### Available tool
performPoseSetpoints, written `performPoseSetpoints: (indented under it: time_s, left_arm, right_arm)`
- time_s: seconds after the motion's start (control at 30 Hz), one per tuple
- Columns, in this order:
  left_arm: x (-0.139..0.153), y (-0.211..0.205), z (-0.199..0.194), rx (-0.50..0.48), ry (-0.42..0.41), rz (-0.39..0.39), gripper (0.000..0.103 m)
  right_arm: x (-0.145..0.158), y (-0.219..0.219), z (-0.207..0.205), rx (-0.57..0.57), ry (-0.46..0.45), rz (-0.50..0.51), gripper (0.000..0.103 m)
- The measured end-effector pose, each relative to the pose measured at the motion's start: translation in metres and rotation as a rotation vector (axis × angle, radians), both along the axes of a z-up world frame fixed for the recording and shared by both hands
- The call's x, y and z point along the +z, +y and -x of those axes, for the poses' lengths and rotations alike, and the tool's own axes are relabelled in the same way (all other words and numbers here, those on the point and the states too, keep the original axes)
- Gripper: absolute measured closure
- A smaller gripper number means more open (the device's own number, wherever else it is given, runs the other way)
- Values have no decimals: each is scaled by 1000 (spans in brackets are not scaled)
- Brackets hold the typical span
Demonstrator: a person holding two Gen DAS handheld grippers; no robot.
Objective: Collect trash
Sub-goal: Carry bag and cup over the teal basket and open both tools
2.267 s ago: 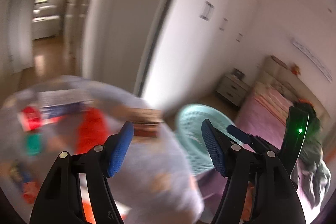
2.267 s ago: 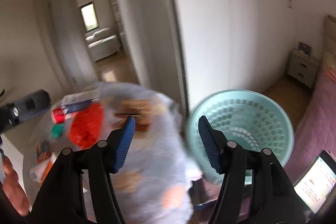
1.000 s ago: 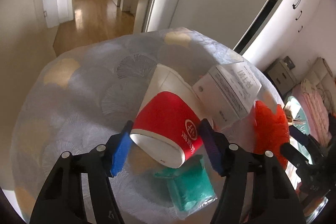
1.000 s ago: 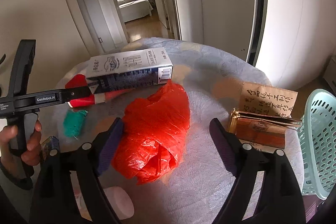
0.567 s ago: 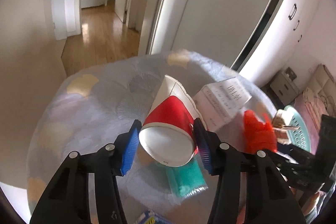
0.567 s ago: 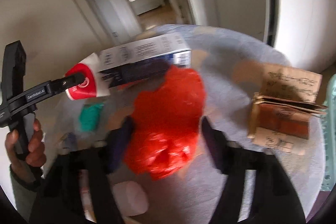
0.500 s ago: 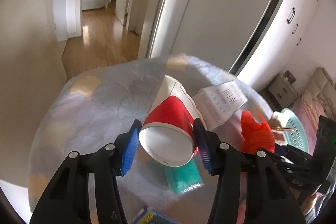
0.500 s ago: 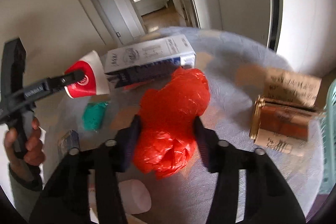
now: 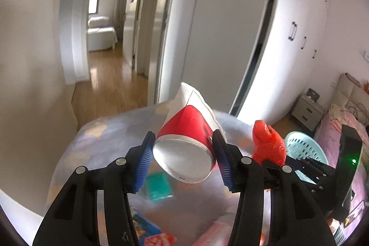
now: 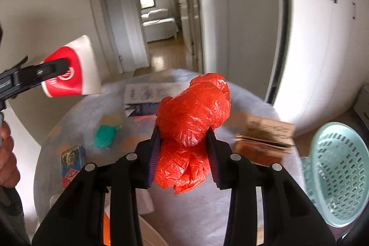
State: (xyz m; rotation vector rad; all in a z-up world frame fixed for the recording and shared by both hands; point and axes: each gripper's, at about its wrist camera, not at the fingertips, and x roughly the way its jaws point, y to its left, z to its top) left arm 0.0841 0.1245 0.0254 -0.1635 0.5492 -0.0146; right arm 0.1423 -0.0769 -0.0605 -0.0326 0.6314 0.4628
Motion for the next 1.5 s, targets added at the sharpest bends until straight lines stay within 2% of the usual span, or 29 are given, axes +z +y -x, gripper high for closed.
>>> performPoseSetpoints:
  time_s: [0.47, 0.87, 1.0, 1.1, 1.3, 1.4, 1.5]
  left_arm:
    - [34, -118, 10, -40, -133, -141, 54]
    - [35, -215, 4, -160, -167, -208, 54]
    - [23, -246, -11, -217, -137, -192, 54]
    - [7, -270, -30, -271, -85, -164, 54]
    - [-37, -317, -75, -369, 48, -133, 54]
    - [-62, -328, -99, -411, 135, -88, 54]
    - [-84, -335, -119, -431, 202, -55, 54]
  right_arm:
    - [38, -115, 15, -217, -95, -57, 68]
    - [34, -222, 23, -378, -87, -122, 68]
    - [27, -259, 18, -459, -51, -124, 68]
    - [17, -281, 10, -516, -8, -122, 68]
    - [-12, -317, -11, -609, 121, -105, 68]
    - [-31, -329, -21, -633, 206, -112, 66]
    - [-43, -334, -26, -651, 248, -109, 64]
